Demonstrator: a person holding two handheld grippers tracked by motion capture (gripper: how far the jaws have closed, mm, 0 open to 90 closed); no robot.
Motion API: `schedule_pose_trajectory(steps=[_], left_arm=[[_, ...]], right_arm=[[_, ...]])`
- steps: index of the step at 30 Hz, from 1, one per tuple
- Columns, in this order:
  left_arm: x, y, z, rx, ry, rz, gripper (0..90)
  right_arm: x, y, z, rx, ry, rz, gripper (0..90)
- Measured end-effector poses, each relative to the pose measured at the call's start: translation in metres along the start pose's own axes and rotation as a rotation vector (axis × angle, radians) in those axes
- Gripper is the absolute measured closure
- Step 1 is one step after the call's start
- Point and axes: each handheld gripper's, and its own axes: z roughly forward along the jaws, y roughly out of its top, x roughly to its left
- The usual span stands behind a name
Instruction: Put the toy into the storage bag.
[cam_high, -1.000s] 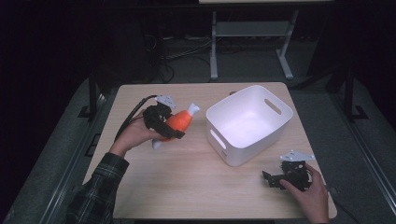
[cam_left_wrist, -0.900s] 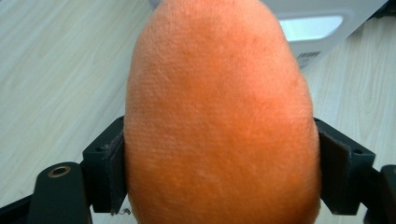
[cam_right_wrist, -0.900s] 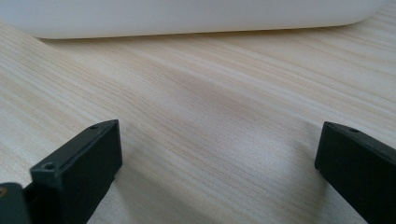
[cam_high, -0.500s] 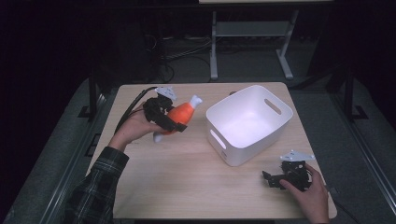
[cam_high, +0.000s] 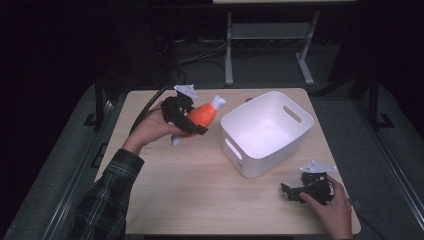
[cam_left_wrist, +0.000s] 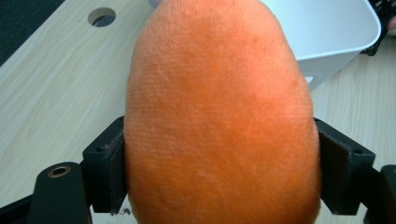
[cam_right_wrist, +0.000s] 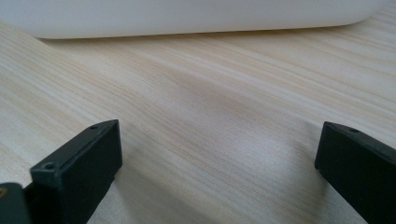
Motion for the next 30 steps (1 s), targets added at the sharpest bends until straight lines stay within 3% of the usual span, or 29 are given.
schedule_pose_trajectory(steps=[11,30], left_arm=[[-0.002,0.029,0.008,0.009,-0.011,0.047,18.9],[-0.004,0.076,0.033,0.004,-0.026,0.089,18.8]], right_arm=[[0.000,0.000,0.000,0.000,0.000,0.001,0.2],[0.000,0.000,0.000,0.000,-0.001,0.002,0.2]])
